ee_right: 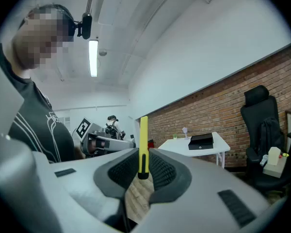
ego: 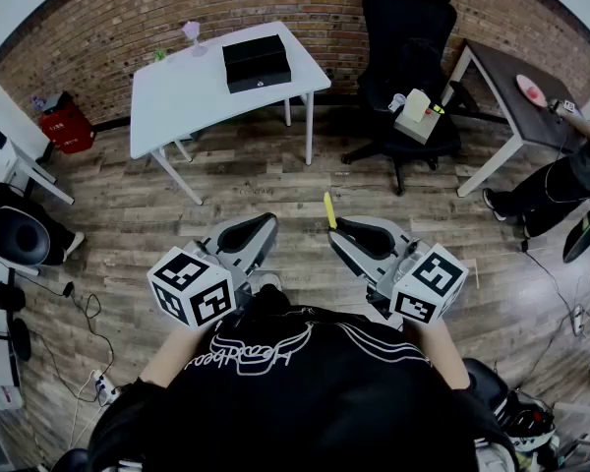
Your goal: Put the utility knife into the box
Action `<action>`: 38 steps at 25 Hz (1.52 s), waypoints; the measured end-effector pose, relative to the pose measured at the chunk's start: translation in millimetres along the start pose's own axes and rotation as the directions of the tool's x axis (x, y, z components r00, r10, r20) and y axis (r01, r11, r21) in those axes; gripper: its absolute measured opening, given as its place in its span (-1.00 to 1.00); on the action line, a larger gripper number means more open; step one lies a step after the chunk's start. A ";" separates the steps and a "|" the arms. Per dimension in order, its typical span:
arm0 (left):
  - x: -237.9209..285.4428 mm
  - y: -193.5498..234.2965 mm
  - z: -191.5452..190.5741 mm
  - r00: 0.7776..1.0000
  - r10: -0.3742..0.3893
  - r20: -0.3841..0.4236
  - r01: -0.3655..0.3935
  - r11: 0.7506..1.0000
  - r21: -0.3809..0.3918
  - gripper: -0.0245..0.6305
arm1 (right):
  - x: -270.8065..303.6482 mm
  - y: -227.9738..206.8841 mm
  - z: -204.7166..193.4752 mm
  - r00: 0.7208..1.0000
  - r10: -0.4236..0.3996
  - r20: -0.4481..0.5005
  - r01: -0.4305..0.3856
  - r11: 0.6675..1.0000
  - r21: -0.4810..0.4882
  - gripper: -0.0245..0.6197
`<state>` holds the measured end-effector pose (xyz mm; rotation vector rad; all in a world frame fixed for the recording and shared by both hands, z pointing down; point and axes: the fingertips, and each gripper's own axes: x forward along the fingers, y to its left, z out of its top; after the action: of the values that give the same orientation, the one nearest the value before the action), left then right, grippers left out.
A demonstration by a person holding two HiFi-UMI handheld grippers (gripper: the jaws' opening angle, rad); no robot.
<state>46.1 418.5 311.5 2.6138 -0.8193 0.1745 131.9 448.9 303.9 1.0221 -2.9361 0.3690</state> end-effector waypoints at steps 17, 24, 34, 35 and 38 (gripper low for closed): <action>49.2 61.7 -1.4 0.999 -0.024 -0.038 0.022 0.997 -0.076 -0.83 | 42.7 -65.7 -11.1 0.999 -0.031 -0.042 0.034 0.997 0.074 -0.72; 91.2 116.6 21.2 0.996 -0.051 -0.067 0.046 0.995 -0.084 -0.83 | 83.1 -122.8 -1.2 0.997 -0.065 -0.045 0.069 0.992 0.101 -0.72; 156.9 240.2 67.6 0.992 -0.048 -0.118 0.032 0.991 -0.130 -0.83 | 182.9 -224.7 15.3 0.991 -0.093 -0.094 0.106 0.983 0.152 -0.72; 163.0 254.1 70.2 0.991 -0.046 -0.125 0.028 0.990 -0.138 -0.83 | 194.4 -234.6 16.2 0.991 -0.094 -0.100 0.109 0.982 0.157 -0.72; 180.1 292.8 76.4 0.989 -0.041 -0.141 0.018 0.987 -0.158 -0.83 | 226.4 -261.5 15.1 0.988 -0.090 -0.122 0.110 0.979 0.171 -0.72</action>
<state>26.9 73.7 380.5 2.4336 -0.7140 0.2755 115.3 108.6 365.9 1.1224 -2.7777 0.6719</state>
